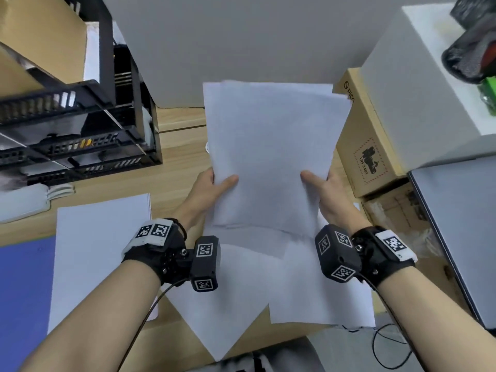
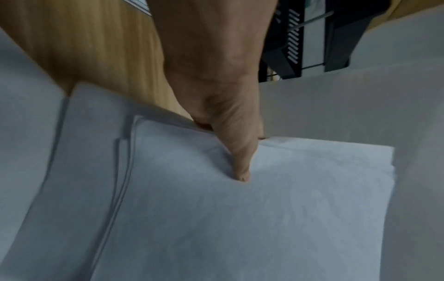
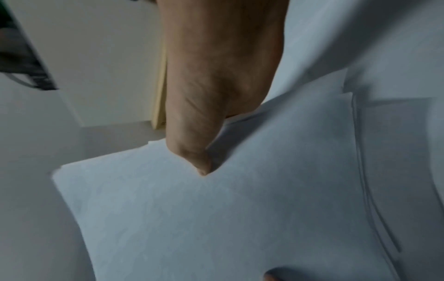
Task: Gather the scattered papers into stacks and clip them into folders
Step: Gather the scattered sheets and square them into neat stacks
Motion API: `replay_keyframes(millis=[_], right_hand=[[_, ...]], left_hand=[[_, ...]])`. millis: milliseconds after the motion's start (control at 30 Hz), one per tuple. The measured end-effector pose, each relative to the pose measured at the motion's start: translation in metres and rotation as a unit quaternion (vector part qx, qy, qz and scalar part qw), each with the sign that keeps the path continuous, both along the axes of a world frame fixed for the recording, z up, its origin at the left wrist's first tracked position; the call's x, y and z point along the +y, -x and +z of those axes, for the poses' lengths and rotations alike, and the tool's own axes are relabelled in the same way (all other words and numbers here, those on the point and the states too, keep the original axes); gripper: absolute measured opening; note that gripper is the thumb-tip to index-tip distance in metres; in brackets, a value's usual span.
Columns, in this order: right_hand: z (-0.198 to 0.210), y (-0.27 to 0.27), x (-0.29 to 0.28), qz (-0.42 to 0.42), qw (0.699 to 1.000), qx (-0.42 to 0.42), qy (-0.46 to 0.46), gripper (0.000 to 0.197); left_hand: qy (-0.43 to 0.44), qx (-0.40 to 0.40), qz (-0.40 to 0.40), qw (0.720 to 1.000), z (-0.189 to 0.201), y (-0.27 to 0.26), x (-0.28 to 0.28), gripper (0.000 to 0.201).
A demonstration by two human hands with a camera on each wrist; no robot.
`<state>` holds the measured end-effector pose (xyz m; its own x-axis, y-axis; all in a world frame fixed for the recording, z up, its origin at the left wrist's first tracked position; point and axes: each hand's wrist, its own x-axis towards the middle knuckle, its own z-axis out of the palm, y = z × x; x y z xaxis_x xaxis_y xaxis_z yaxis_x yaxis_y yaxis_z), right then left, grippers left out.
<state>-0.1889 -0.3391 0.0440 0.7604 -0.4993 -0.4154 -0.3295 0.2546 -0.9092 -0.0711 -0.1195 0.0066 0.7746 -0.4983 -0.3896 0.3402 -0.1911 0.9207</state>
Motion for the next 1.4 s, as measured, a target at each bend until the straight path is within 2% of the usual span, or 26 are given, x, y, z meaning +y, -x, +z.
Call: replay_keyframes(millis=[167,267,367,500,667,800,900,967,1100,1167,1233,1300,1367,1400], right_hand=[[0.053,-0.034,0.013,0.018,0.992,-0.119,0.036,0.022],[0.053,-0.042,0.027,0.056,0.987,-0.150,0.028,0.026],[0.026,-0.040,0.043,0.120,0.988,-0.099,0.019,0.037],[-0.004,-0.035,0.057,0.162,0.985,-0.050,0.039,0.050],[-0.022,-0.032,0.053,0.150,0.985,0.007,0.080,0.034],[-0.013,-0.035,0.050,0.116,0.987,0.032,0.110,0.016],[0.000,-0.032,0.044,0.076,0.992,0.037,0.096,0.015],[-0.004,-0.020,0.041,0.073,0.993,0.068,0.062,0.021],[-0.029,0.026,0.048,0.035,0.985,0.169,-0.008,0.026],[-0.043,0.051,0.055,0.000,0.974,0.224,-0.029,0.018],[-0.055,0.071,0.061,-0.005,0.961,0.273,-0.048,0.021],[-0.064,0.086,0.067,-0.005,0.949,0.311,-0.053,0.027],[-0.067,0.096,0.071,-0.008,0.937,0.346,-0.044,0.017],[-0.068,0.100,0.072,-0.004,0.933,0.357,-0.050,0.023]], left_hand=[[0.094,-0.072,0.088,0.989,0.041,-0.031,0.005,0.027],[0.111,-0.085,0.101,0.985,0.044,-0.037,0.024,0.038],[0.049,-0.081,0.097,0.991,0.029,-0.029,0.040,0.045],[-0.001,-0.063,0.117,0.991,0.010,-0.018,0.054,0.044],[-0.030,-0.071,0.107,0.991,0.006,-0.015,0.058,0.038],[0.003,-0.077,0.102,0.992,0.022,-0.015,0.046,0.030],[0.017,-0.077,0.104,0.991,0.036,-0.021,0.034,0.028],[0.007,-0.074,0.071,0.995,0.036,-0.023,0.028,0.031],[-0.077,-0.032,-0.036,0.996,0.001,-0.007,0.021,0.033],[-0.144,-0.007,-0.073,0.987,-0.025,0.006,0.026,0.032],[-0.220,0.006,-0.108,0.969,-0.049,0.016,0.039,0.027],[-0.284,0.020,-0.119,0.951,-0.065,0.024,0.053,0.030],[-0.322,0.019,-0.120,0.939,-0.074,0.031,0.063,0.037],[-0.332,0.013,-0.121,0.935,-0.076,0.034,0.067,0.037]])
